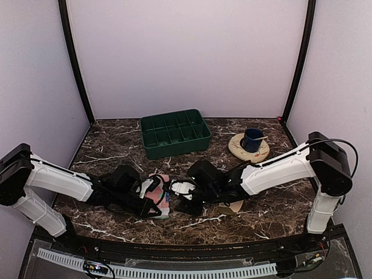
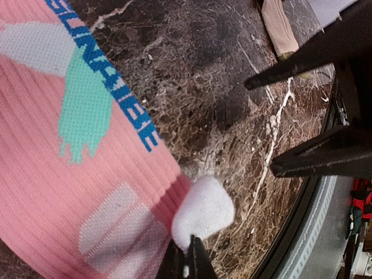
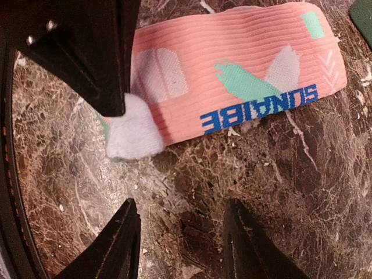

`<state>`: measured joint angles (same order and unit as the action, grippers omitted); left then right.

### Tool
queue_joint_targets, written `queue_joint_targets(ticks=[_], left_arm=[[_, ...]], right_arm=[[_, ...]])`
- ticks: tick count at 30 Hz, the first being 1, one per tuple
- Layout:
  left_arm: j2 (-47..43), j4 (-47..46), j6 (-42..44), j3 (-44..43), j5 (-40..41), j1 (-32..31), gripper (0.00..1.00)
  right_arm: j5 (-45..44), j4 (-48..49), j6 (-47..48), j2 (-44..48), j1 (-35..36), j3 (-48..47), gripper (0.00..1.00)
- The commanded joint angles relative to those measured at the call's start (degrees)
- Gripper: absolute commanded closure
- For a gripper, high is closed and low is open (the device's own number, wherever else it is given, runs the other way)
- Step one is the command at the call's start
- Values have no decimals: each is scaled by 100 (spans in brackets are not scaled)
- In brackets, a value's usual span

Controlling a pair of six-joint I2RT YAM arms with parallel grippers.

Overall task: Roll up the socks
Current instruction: Roll the sock at the center of the board.

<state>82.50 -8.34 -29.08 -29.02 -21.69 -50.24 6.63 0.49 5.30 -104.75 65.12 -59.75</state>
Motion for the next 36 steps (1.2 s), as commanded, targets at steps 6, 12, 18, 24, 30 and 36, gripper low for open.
queue_joint_targets(ticks=[6,12,18,24,30,36], left_arm=[[3,105,-391,110,-504,254,100],[74,74,-379,109,-704,320,100],[193,-23,-397,141,-922,386,100],[296,-99,-387,134,-1096,461,100],[366,-145,-350,139,-1256,505,100],[371,-131,-317,142,-1388,532,100]], right_arm=[[-1730,765,770,331,727,404,53],[-2134,723,1164,109,1114,128,51],[-2191,598,1525,-175,1436,-205,49],[-2247,312,1779,-550,1611,-582,49],[-2421,279,1913,-839,1636,-809,49],[-2581,271,2159,-1039,1629,-889,50]])
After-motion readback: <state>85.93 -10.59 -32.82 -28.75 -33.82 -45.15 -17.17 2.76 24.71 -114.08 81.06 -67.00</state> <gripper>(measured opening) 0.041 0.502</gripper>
